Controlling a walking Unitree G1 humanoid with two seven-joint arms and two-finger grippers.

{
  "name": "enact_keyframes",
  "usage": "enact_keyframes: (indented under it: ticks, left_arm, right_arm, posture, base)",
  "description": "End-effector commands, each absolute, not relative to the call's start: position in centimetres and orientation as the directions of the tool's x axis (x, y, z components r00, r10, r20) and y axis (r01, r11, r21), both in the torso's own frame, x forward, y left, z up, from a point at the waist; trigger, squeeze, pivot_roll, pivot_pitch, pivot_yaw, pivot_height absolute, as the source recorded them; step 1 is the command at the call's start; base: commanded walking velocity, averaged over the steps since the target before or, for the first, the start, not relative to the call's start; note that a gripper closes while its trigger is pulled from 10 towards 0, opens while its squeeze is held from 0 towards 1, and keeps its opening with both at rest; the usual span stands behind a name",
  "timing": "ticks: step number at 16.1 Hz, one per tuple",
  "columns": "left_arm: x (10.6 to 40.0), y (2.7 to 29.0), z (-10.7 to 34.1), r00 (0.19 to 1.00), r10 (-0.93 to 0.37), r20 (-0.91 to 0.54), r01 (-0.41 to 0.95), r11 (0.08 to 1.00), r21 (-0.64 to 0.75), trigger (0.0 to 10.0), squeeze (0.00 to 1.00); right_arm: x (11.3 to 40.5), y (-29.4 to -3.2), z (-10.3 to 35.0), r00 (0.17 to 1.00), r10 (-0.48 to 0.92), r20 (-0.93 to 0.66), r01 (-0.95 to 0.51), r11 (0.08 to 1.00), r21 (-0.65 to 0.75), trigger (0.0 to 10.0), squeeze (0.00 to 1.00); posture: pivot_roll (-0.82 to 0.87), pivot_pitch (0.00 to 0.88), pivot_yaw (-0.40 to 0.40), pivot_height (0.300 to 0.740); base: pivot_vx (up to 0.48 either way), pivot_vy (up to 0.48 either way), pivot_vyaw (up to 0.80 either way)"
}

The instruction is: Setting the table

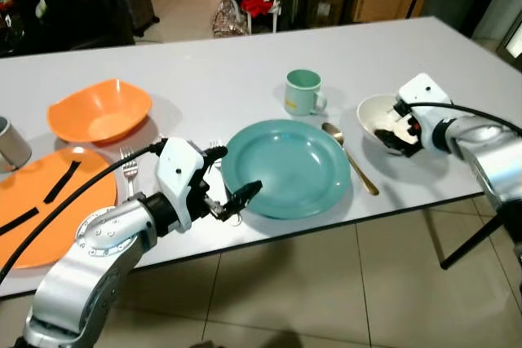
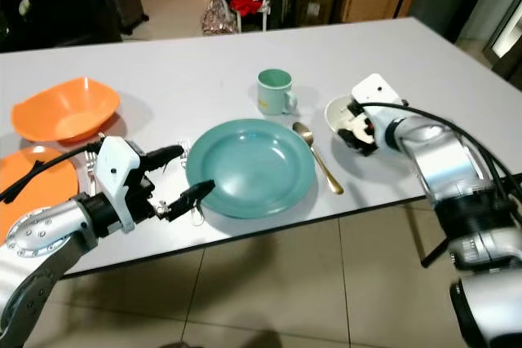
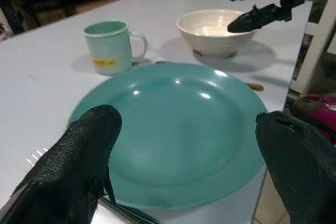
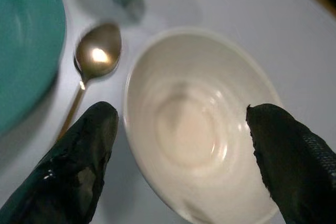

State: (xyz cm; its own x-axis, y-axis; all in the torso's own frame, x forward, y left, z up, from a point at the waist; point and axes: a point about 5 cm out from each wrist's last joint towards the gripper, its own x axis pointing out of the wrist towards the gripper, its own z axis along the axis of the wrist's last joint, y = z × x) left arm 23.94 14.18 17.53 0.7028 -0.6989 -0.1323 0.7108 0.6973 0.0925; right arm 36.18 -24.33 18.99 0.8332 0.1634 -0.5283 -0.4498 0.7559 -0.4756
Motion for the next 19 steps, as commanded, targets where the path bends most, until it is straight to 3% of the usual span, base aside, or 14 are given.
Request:
enact_keyframes:
  ticks: [1, 3, 4, 5, 6, 19]
  left_arm:
    - [23.8, 14.2, 17.9, 0.694, -0.707, -0.134, 0.719, 0.688, 0.099, 10.0, 0.0]
    - [23.6, 14.2, 18.1, 0.681, -0.718, -0.141, 0.732, 0.675, 0.098, 10.0, 0.0]
    - [23.5, 14.3, 18.0, 0.679, -0.72, -0.146, 0.734, 0.672, 0.097, 10.0, 0.0]
    - [23.4, 14.4, 18.0, 0.676, -0.721, -0.151, 0.736, 0.67, 0.096, 10.0, 0.0]
    - [23.4, 14.4, 18.0, 0.676, -0.721, -0.152, 0.736, 0.67, 0.096, 10.0, 0.0]
    - [22.8, 15.1, 17.7, 0.645, -0.731, -0.222, 0.759, 0.646, 0.081, 10.0, 0.0]
  right_arm:
    - [36.4, -24.6, 18.7, 0.809, 0.176, -0.561, -0.491, 0.727, -0.48, 10.0, 0.0]
    - [36.9, -25.0, 17.9, 0.754, 0.209, -0.622, -0.562, 0.695, -0.448, 10.0, 0.0]
    - [36.9, -25.0, 17.6, 0.741, 0.222, -0.634, -0.578, 0.691, -0.434, 3.8, 0.0]
    - [37.1, -25.0, 17.4, 0.731, 0.23, -0.642, -0.594, 0.678, -0.433, 1.2, 0.0]
    - [37.2, -25.0, 17.4, 0.729, 0.233, -0.643, -0.598, 0.673, -0.435, 0.0, 0.0]
    - [38.1, -24.6, 17.3, 0.724, 0.282, -0.63, -0.64, 0.615, -0.46, 0.0, 0.0]
  posture:
    - [-0.13, 0.096, 0.034, 0.74]
    - [-0.12, 0.118, 0.036, 0.74]
    - [-0.12, 0.125, 0.037, 0.74]
    - [-0.12, 0.13, 0.039, 0.74]
    - [-0.12, 0.13, 0.039, 0.74]
    - [-0.11, 0.098, 0.025, 0.74]
  base:
    - [0.0, 0.0, 0.0]
    - [0.0, 0.0, 0.0]
    - [0.0, 0.0, 0.0]
    - [0.0, 0.0, 0.0]
    - [0.0, 0.0, 0.0]
    - [0.0, 0.0, 0.0]
